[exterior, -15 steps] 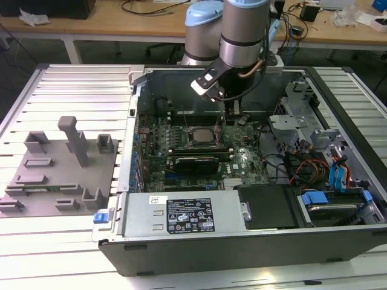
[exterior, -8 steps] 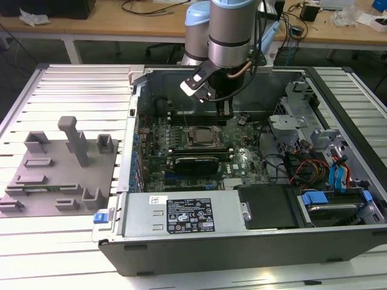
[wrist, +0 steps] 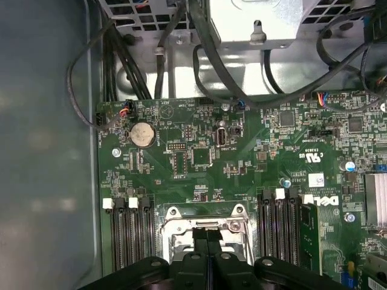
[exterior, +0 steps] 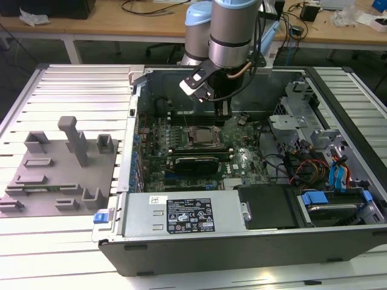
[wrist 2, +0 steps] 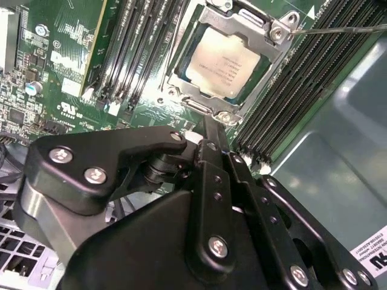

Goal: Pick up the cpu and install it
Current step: 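Close the cpu cover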

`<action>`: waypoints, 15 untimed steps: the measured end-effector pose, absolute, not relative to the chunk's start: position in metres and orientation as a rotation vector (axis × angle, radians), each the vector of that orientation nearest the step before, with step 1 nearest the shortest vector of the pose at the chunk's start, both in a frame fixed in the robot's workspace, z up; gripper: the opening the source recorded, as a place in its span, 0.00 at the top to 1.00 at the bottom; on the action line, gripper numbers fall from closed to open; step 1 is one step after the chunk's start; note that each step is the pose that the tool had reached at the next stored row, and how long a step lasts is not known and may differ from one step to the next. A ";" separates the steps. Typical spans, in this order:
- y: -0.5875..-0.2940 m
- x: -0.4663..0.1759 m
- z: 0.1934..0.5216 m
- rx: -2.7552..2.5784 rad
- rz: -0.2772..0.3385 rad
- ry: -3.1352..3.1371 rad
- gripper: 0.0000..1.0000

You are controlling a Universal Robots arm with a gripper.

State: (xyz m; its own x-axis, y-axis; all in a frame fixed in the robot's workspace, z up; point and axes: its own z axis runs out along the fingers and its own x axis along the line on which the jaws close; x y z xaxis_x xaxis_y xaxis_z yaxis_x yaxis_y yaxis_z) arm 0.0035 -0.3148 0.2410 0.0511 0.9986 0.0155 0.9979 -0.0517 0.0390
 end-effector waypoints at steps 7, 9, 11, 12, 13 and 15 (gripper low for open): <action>-0.315 0.003 0.240 2.280 0.026 2.166 0.89; -0.315 -0.002 0.238 2.280 0.026 2.165 0.89; -0.315 -0.008 0.237 2.280 0.027 2.165 0.89; -0.316 -0.011 0.237 2.279 0.027 2.165 0.89; -0.316 -0.013 0.236 2.279 0.027 2.165 0.89; -0.317 -0.015 0.235 2.280 0.027 2.165 0.89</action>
